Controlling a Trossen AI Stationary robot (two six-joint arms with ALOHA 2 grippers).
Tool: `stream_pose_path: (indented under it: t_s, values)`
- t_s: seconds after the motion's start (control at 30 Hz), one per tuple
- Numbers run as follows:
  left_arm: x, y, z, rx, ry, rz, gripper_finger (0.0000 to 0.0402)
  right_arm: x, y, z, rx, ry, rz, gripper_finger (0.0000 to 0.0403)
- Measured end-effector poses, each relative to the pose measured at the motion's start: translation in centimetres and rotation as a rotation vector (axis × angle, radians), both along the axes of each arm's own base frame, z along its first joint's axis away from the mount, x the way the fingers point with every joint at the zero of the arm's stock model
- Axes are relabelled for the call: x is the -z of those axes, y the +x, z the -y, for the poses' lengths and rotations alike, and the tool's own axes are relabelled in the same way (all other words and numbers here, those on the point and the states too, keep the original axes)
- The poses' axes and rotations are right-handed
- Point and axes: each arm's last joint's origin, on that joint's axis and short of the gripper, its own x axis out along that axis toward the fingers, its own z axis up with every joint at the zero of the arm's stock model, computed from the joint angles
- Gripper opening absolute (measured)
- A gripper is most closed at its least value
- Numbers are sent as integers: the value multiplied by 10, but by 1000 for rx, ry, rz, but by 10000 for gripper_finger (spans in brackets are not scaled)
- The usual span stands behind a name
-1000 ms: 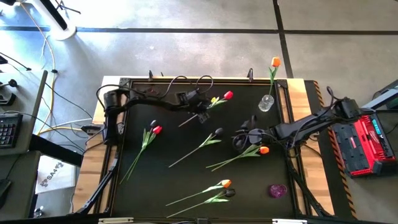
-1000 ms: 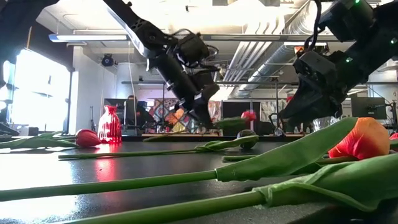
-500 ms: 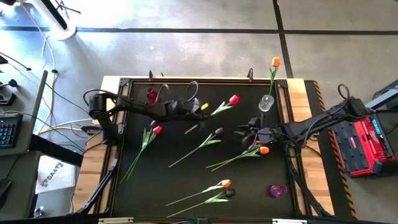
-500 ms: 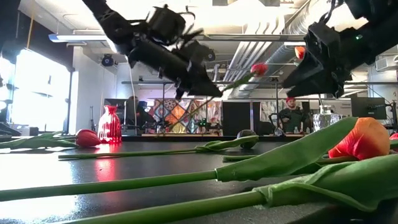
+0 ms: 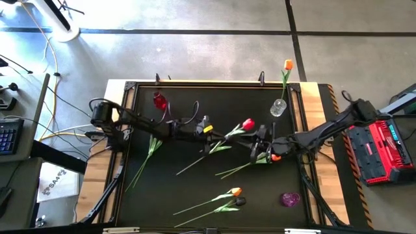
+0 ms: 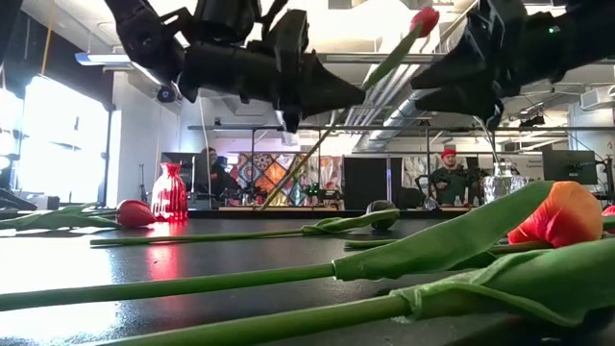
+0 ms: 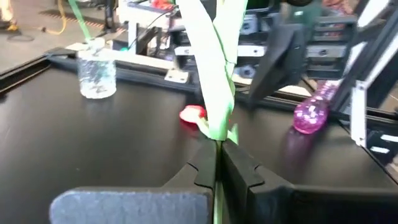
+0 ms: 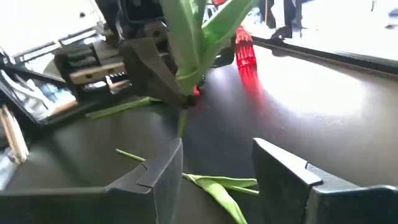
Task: Sort flowers into vase by color
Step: Put the top red tulip into the purple vase
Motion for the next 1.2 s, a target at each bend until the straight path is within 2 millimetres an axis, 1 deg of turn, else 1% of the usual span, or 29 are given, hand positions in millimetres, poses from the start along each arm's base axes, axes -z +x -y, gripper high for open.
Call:
stream_pose_path:
  t_s: [0.1, 0.27, 0.47, 0.6, 0.7, 0.93, 1.07, 1.2]
  values:
    - [0, 0, 4, 7, 7, 7, 0, 0, 6, -3, -42, -40, 34, 180]
    - [-2, 2, 6, 7, 16, 46, 0, -1, 11, -5, -96, -105, 68, 180]
    - [-4, 2, 6, 18, 31, 68, 0, -6, 15, -2, -124, -159, 122, 180]
    - [-4, 2, 7, 38, 30, 73, 0, -14, 17, 6, -100, -195, 178, 181]
    - [-7, 2, 7, 44, 31, 98, 0, -17, 20, 13, -130, -189, 213, 181]
    - [-7, 2, 9, 50, 39, 100, 0, -16, 24, 29, -173, -144, 225, 180]
    - [-7, 2, 12, 58, 49, 100, 0, -16, 25, 32, -181, -144, 229, 162]
    - [-6, 2, 11, 52, 54, 93, 0, -17, 25, 34, -214, -149, 233, 120]
